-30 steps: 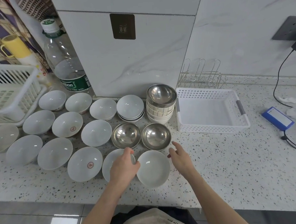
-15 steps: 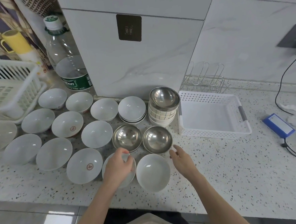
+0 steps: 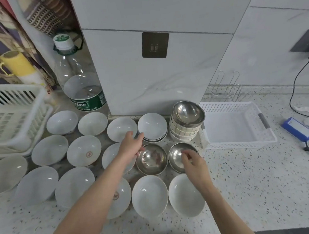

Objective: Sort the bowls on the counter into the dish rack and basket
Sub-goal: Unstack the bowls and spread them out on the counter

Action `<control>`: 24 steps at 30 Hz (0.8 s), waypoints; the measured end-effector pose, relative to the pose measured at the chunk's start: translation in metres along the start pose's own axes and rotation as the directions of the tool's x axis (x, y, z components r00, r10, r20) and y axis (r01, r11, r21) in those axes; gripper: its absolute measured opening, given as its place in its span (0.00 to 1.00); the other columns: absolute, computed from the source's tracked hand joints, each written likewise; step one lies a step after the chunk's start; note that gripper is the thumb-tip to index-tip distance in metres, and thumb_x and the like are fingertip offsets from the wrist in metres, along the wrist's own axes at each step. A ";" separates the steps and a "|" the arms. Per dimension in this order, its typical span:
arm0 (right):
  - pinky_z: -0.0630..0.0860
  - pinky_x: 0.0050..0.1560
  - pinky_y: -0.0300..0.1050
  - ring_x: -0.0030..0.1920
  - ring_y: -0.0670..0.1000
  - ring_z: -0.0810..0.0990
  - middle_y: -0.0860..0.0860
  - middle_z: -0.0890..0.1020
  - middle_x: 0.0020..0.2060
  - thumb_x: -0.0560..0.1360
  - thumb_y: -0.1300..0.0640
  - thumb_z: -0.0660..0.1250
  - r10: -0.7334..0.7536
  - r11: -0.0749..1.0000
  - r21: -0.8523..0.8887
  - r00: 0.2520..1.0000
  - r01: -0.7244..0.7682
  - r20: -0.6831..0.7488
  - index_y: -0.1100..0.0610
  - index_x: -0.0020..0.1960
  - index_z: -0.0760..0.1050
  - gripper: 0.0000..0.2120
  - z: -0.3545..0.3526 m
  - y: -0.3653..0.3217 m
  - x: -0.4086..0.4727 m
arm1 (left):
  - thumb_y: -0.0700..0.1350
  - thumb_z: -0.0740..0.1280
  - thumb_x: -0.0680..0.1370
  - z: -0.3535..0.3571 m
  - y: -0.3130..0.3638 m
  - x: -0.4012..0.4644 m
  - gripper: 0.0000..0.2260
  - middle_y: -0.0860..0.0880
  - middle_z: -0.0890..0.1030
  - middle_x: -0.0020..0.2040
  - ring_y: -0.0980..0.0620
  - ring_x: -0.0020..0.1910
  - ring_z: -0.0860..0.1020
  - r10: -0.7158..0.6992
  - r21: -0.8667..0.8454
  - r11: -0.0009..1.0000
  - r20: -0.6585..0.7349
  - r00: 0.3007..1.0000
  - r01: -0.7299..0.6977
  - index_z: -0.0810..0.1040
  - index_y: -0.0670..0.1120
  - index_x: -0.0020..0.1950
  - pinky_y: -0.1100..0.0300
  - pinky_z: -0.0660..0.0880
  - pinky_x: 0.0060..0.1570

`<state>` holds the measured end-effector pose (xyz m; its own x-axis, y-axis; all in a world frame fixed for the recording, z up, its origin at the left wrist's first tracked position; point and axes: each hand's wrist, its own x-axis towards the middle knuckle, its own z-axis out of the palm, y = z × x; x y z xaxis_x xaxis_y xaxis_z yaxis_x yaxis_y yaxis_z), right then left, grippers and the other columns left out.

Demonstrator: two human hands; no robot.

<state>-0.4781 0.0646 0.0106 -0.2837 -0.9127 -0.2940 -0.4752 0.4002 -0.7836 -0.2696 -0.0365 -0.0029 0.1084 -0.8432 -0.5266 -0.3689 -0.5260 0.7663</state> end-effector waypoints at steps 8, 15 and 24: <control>0.70 0.44 0.33 0.48 0.40 0.78 0.40 0.81 0.46 0.79 0.52 0.60 0.050 0.999 -0.014 0.999 -0.050 0.014 0.50 0.61 0.78 0.13 0.007 -0.005 -0.003 | 0.45 0.65 0.76 0.008 0.022 0.039 0.29 0.48 0.82 0.52 0.51 0.31 0.85 0.065 0.054 0.996 0.070 0.995 -0.069 0.59 0.52 0.76 0.66 0.66 0.19; 0.73 0.44 0.39 0.42 0.44 0.78 0.43 0.81 0.42 0.79 0.52 0.60 0.086 0.995 -0.056 0.996 -0.087 -0.017 0.50 0.61 0.77 0.14 0.011 -0.008 0.000 | 0.38 0.60 0.75 0.008 0.015 0.046 0.32 0.43 0.83 0.49 0.56 0.20 0.79 0.036 0.027 0.999 0.109 0.993 -0.039 0.58 0.58 0.76 0.68 0.63 0.16; 0.70 0.42 0.38 0.42 0.40 0.78 0.39 0.79 0.40 0.78 0.49 0.59 0.113 0.976 -0.186 0.993 -0.116 -0.025 0.46 0.62 0.75 0.14 0.026 -0.017 0.015 | 0.38 0.57 0.75 0.003 0.027 0.044 0.21 0.41 0.84 0.46 0.53 0.22 0.80 0.012 -0.009 1.000 0.184 0.983 -0.010 0.65 0.59 0.63 0.68 0.59 0.16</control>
<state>-0.4528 0.0420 0.0057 -0.3563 -0.8593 -0.3670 -0.5854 0.5114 -0.6291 -0.2773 -0.0881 -0.0063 -0.0678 -0.8145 -0.5762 -0.3615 -0.5182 0.7751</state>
